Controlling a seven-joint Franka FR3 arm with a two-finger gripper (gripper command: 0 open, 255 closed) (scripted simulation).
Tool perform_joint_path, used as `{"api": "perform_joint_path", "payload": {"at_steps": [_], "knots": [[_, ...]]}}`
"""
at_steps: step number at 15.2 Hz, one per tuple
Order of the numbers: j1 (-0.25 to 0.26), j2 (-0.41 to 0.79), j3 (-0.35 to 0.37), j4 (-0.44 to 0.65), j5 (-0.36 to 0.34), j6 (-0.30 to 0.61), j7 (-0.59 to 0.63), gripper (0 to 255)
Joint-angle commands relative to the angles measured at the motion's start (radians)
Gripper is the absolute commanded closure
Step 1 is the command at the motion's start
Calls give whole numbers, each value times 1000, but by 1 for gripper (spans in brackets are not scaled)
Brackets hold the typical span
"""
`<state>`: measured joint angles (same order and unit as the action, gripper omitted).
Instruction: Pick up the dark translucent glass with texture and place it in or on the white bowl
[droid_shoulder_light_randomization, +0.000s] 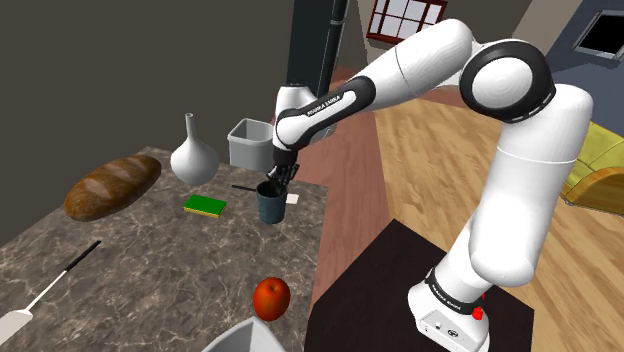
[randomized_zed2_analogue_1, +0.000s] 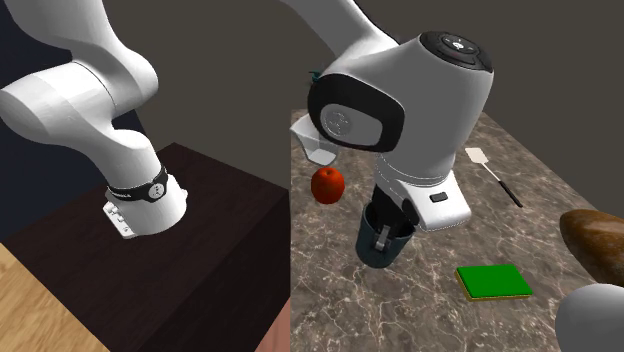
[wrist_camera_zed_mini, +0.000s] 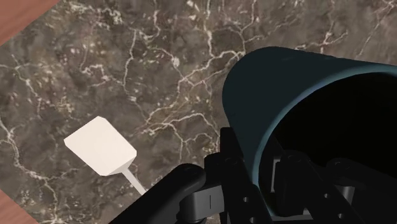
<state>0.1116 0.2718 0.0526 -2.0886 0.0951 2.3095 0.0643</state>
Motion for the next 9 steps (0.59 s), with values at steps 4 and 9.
{"api": "perform_joint_path", "payload": {"at_steps": [4, 9], "knots": [[0, -44, 0, 12, -1, -56, 5, 255], [-1, -83, -1, 33, -3, -116, 10, 255]]}}
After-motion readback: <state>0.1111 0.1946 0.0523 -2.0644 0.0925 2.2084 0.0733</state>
